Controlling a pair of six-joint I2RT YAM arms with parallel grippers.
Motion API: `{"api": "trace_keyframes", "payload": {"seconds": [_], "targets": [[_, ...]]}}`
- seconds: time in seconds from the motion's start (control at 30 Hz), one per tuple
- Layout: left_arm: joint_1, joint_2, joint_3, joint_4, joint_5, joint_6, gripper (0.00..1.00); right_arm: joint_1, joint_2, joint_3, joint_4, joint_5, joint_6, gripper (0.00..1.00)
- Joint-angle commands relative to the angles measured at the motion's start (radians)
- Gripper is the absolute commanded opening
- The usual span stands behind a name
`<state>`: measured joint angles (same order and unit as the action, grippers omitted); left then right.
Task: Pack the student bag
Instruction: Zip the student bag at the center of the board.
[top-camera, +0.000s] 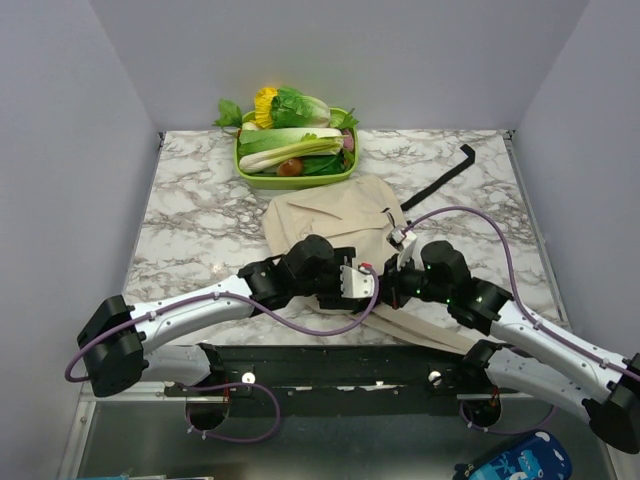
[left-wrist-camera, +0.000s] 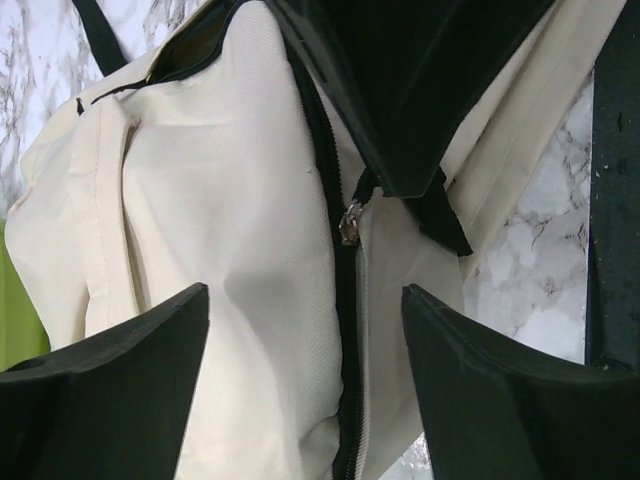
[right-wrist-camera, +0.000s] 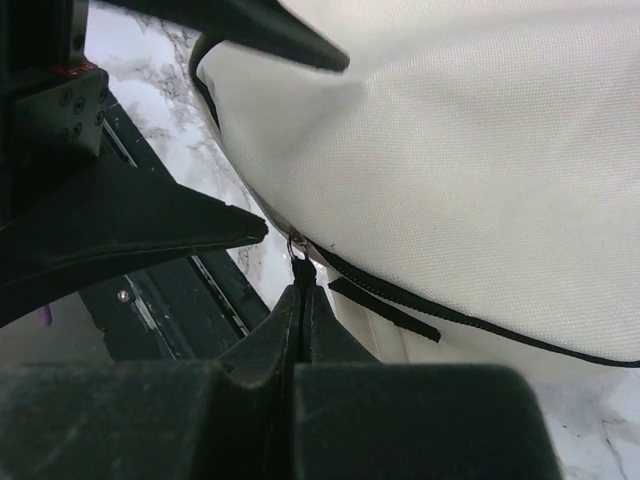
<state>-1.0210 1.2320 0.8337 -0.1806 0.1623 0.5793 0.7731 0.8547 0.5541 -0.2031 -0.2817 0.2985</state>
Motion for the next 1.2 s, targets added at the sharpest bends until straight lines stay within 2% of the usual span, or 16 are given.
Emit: {"api": "trace_keyframes", "payload": {"seconds": [0.0, 0.03, 0.07, 0.13, 0.17, 0.33, 0.37, 0.43, 0.63, 0.9, 1.17], "targets": [[-0.022, 0.026, 0.008, -0.041, 0.035, -0.005, 0.77, 0.006, -0.002, 0.052, -0.036, -0.019, -0.004, 0.01], [-0.024, 0.029, 0.011, -0.046, 0.036, -0.015, 0.73, 0.006, 0.0, 0.055, -0.036, -0.017, -0.005, 0.01], [-0.027, 0.027, 0.008, -0.043, 0.029, -0.019, 0.63, 0.006, 0.0, 0.058, -0.041, -0.016, -0.009, 0.01], [-0.027, 0.026, 0.002, -0.03, 0.004, -0.025, 0.54, 0.005, 0.0, 0.063, -0.047, -0.014, -0.012, 0.01], [-0.027, 0.027, 0.002, -0.022, -0.006, -0.029, 0.41, 0.006, 0.003, 0.066, -0.047, -0.014, -0.013, 0.01], [-0.028, 0.038, 0.015, -0.003, -0.029, -0.045, 0.23, 0.006, 0.001, 0.076, -0.061, -0.005, -0.016, 0.01], [-0.03, 0.041, 0.018, -0.003, -0.029, -0.047, 0.1, 0.006, 0.001, 0.081, -0.067, 0.004, -0.016, 0.01], [-0.031, 0.04, 0.024, -0.014, -0.026, -0.048, 0.0, 0.006, -0.002, 0.108, -0.11, 0.065, -0.013, 0.01], [-0.03, 0.02, 0.031, -0.092, 0.014, -0.027, 0.0, -0.009, 0.007, 0.22, -0.315, 0.306, -0.041, 0.01], [-0.033, -0.015, 0.002, -0.154, 0.06, 0.036, 0.0, -0.09, 0.102, 0.276, -0.418, 0.3, -0.061, 0.01], [-0.033, -0.04, -0.015, -0.22, 0.091, 0.083, 0.0, -0.127, 0.142, 0.322, -0.478, 0.377, -0.084, 0.01]]}}
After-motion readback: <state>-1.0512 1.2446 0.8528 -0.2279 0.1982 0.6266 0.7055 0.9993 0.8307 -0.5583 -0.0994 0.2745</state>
